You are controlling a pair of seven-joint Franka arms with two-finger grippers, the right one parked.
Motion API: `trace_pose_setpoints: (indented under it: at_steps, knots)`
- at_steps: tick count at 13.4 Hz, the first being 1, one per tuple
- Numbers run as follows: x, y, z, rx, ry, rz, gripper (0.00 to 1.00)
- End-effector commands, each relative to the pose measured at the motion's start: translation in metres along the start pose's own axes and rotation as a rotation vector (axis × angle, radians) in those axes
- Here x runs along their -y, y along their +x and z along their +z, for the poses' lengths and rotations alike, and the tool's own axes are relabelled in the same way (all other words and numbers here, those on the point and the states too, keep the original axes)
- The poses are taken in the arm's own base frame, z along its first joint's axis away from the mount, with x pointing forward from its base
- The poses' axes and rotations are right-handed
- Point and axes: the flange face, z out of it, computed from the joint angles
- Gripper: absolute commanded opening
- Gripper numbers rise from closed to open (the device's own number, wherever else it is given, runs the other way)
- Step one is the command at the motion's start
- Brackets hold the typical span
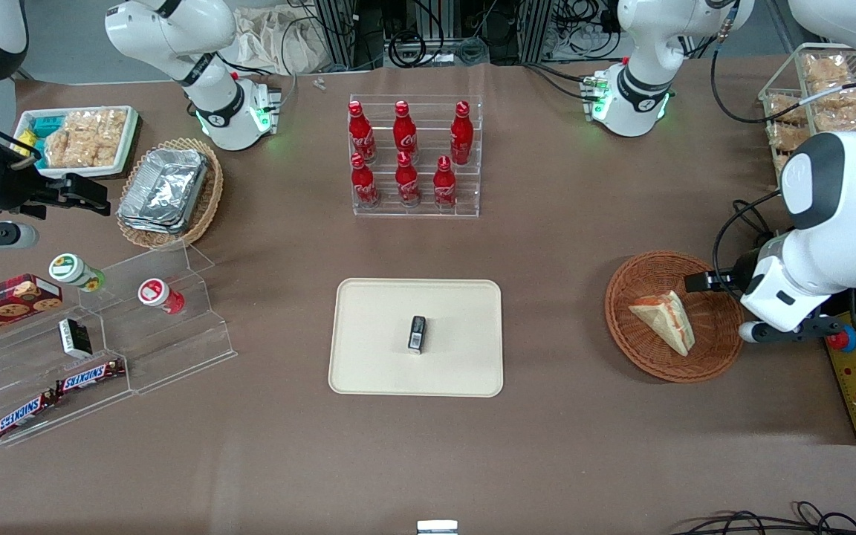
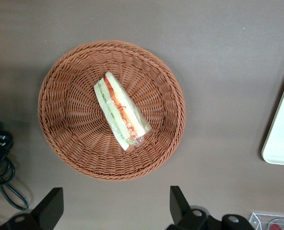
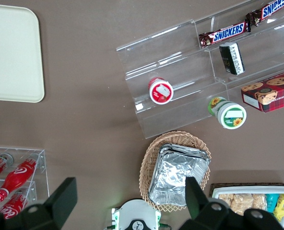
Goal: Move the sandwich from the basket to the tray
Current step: 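Move the left gripper over the wrapped sandwich in the wicker basket, then lower the open left gripper onto the sandwich and close on it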
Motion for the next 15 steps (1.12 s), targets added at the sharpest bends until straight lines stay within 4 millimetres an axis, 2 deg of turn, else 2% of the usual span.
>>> trace_pose_setpoints:
  at_steps: [1, 6, 9, 13, 15]
  knots:
    - [-0.001, 0.002, -0.004, 0.006, -0.004, 0.018, 0.99]
    - [-0.002, 0.000, 0.003, 0.025, -0.007, 0.016, 0.99]
    - [-0.003, -0.002, 0.021, 0.043, -0.004, 0.024, 0.99]
    - [0.003, 0.000, 0.058, 0.011, -0.009, 0.000, 0.99]
    - [0.003, 0.005, 0.071, -0.011, -0.038, -0.077, 0.99]
